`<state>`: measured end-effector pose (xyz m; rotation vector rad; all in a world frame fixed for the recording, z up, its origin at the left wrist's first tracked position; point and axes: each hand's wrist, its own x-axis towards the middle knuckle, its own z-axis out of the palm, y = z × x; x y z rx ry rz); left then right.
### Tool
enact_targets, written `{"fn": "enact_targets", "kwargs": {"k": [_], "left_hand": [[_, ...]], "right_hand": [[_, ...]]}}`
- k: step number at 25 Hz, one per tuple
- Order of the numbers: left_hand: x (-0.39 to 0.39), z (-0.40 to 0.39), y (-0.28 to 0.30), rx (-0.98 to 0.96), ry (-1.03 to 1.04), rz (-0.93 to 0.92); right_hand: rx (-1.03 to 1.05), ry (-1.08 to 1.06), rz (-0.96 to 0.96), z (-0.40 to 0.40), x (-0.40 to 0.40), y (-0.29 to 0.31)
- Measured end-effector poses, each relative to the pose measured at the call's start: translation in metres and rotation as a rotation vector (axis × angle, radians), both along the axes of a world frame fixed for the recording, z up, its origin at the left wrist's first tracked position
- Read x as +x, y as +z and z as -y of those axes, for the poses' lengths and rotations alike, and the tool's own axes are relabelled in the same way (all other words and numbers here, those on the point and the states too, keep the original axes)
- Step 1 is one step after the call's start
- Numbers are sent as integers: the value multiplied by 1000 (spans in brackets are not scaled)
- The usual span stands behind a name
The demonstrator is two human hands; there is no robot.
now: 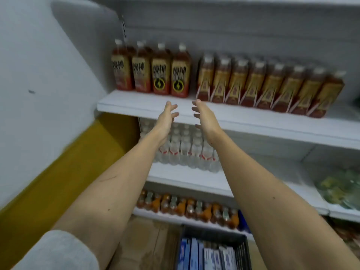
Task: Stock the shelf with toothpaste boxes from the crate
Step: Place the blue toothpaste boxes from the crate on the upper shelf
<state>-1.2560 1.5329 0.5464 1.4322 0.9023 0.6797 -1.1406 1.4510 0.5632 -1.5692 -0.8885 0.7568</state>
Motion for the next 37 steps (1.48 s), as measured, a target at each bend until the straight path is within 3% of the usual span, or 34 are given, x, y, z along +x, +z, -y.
{"fn": "enact_targets", "kwargs": {"k": [12, 18, 22, 26, 30, 37], "left_hand": [[40, 108, -258, -416, -19, -407], [75, 165, -413, -578, -24, -535], [73, 175, -549, -730, 2, -709], [44, 185, -700, -761, 130, -760], [31, 192, -830, -702, 61, -792], [31, 199, -937, -591, 218, -761]], "right_hand": [[-463, 77, -320, 121, 46, -294], [-698, 3, -538, 164, 64, -455], [-785, -21, -633, 166, 63, -580], [-942, -64, -523, 184, 42, -723], [-1053, -71, -350, 194, 29, -850], [-1002, -63, -148, 158, 1, -955]]}}
